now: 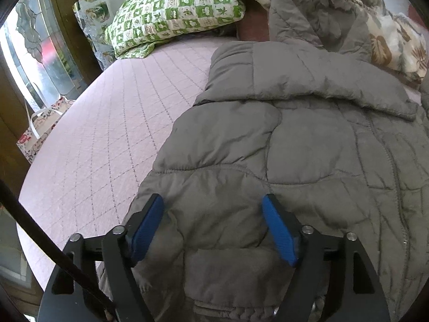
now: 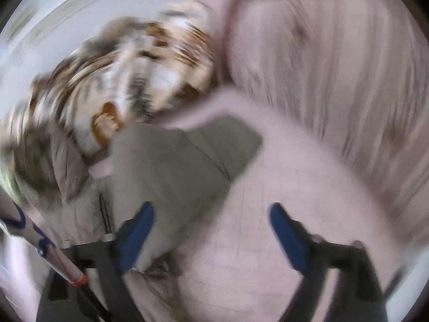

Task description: Fold large clothes

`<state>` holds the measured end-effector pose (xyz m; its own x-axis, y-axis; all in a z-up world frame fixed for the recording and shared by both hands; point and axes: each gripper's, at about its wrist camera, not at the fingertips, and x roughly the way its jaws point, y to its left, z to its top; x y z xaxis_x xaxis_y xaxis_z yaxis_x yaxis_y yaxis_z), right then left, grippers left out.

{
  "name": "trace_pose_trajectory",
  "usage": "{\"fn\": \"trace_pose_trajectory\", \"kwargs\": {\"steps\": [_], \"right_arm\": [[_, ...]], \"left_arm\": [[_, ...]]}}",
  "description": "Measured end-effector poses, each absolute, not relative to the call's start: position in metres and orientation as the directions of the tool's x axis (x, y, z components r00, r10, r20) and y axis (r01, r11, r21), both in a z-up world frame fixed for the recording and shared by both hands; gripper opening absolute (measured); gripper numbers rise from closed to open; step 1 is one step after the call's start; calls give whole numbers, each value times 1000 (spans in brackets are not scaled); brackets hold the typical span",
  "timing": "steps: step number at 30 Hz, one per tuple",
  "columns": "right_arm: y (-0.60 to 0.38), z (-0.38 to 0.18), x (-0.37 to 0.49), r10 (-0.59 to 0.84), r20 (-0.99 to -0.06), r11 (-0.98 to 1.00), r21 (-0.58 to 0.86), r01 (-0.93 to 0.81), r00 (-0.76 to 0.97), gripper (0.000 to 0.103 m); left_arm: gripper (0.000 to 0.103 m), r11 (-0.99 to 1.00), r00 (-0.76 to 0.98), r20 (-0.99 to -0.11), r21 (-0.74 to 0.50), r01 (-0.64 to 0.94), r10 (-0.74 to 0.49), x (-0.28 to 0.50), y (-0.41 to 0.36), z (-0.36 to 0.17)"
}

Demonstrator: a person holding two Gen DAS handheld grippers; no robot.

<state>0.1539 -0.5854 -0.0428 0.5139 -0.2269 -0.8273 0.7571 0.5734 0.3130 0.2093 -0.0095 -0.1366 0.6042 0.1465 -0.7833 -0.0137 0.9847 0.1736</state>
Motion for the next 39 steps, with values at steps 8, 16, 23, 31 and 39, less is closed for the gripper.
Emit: {"fn": "trace_pose_trajectory", "kwargs": {"steps": [8,16,23,31,39], "right_arm": [[-641,-138,164,-48,-757,338,601,724,651,57],[-666,-175,212,55,-618,187,778,600,785,57],[-669,-131,224,28,-660,313,719,620,751,13],[-608,0,232,-82,-678,584,561,586,731,9],[-423,97,284,12,-664,879,363,308,747,7]], "left_arm": [[90,975,608,-767,215,-58,205,214,-11,-145],[91,966,613,-753,250,-67,238,215,-16,-148],[91,964,614,-751,257,-68,244,216,-17,-148],[89,983,612,-773,178,-41,166,209,-9,-135],[89,996,739,-668,59,-71,92,182,26,-67]]}}
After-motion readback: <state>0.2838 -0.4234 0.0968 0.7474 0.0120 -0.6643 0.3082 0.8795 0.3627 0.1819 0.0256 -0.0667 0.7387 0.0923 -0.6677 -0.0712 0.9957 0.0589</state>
